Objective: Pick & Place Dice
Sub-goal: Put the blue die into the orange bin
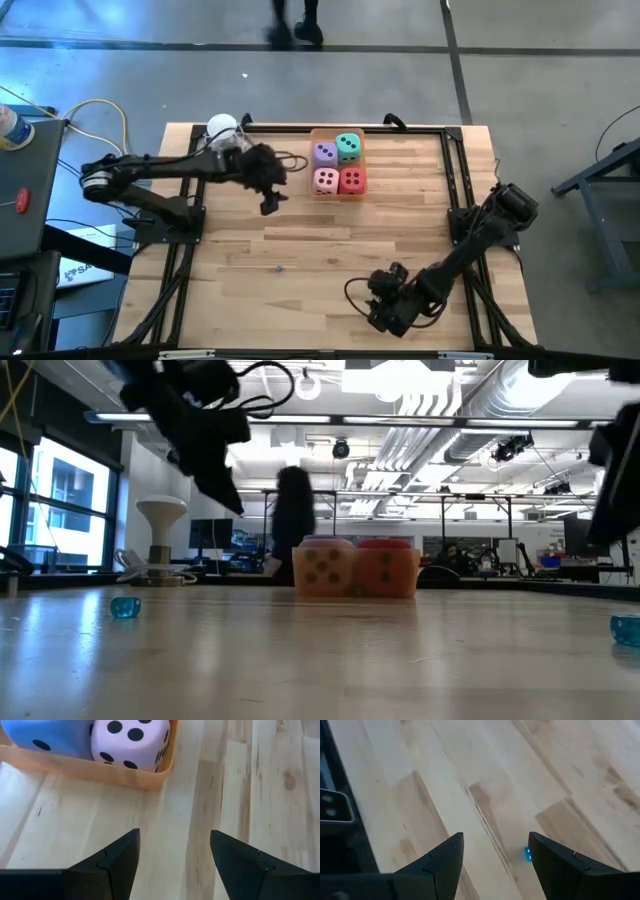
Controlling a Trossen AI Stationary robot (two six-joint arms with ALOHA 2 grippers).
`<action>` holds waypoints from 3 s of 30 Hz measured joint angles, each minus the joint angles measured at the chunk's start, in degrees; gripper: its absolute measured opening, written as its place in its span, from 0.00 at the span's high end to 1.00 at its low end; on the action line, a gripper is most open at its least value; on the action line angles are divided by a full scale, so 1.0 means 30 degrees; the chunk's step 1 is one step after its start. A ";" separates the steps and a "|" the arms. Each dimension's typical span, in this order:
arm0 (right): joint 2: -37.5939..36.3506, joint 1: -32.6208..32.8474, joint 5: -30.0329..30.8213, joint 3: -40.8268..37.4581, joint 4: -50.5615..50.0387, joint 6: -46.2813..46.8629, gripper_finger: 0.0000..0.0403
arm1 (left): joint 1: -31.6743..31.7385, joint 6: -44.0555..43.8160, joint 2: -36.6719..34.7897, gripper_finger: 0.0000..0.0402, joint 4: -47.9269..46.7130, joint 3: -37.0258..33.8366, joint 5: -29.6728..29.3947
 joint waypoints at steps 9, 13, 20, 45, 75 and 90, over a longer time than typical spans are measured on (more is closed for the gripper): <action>0.1983 -0.0240 -0.0451 -0.0007 -0.0340 -0.1457 0.47 | -0.1429 -0.0339 -0.1198 0.42 0.3835 -0.3469 -0.0125; 0.2042 -0.0807 -0.0839 -0.0007 -0.0267 -0.1940 0.47 | -0.1603 -0.0332 -0.1108 0.42 0.3904 -0.3469 -0.0157; 0.2042 -0.0998 -0.1450 -0.0007 -0.0246 -0.2355 0.47 | -0.1705 -0.0383 -0.1108 0.42 0.3920 -0.3469 -0.0149; 0.1641 -0.2347 -0.3068 0.0007 -0.4894 0.0279 0.47 | -0.1698 -0.0715 -0.1093 0.42 0.4165 -0.3470 -0.0128; 0.1648 -0.1214 -0.4258 0.0007 -0.3597 0.3222 0.47 | -0.1698 -0.0732 -0.1093 0.42 0.3975 -0.3527 -0.0129; 0.1656 -0.1158 -0.4102 0.0007 -0.3683 0.3520 0.65 | -0.1698 -0.0732 -0.1093 0.42 0.4031 -0.3551 -0.0128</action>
